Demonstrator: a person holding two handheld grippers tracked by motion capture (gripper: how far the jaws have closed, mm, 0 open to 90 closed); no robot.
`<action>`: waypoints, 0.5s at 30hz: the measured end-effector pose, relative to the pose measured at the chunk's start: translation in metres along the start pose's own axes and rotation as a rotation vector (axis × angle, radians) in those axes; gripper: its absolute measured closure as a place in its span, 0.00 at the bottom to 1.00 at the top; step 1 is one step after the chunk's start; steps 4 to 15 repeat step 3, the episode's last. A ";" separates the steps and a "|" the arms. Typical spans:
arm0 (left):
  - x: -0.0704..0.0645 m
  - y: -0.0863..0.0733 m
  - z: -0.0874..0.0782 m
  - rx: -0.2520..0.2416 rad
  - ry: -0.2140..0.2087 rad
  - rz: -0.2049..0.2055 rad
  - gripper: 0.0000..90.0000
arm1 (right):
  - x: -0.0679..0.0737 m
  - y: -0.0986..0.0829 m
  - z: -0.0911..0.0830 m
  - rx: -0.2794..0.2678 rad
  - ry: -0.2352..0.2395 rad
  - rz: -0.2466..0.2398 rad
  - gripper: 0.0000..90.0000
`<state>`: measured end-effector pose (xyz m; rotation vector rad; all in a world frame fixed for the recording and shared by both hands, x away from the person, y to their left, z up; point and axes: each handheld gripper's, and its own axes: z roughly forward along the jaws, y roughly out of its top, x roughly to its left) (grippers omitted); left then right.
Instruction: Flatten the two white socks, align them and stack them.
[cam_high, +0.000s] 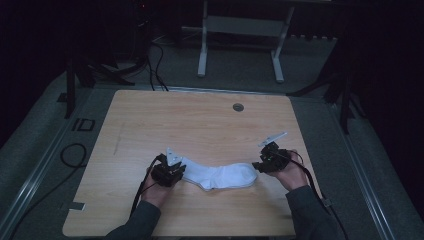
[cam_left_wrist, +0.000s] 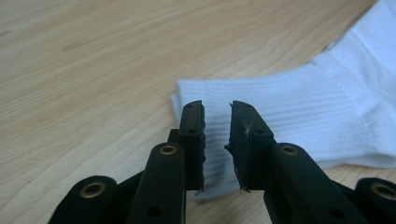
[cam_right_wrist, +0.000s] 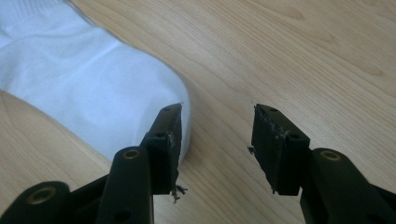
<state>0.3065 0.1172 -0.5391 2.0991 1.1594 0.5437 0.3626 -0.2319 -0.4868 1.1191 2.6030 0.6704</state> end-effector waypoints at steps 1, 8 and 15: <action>0.002 0.000 -0.002 -0.003 0.005 -0.003 0.83 | -0.001 0.000 0.000 0.001 0.000 0.004 0.58; 0.006 0.001 -0.004 -0.009 0.013 -0.009 0.83 | -0.002 -0.001 -0.001 -0.004 -0.001 0.011 0.58; 0.006 0.001 -0.004 -0.009 0.013 -0.009 0.83 | -0.002 -0.001 -0.001 -0.004 -0.001 0.011 0.58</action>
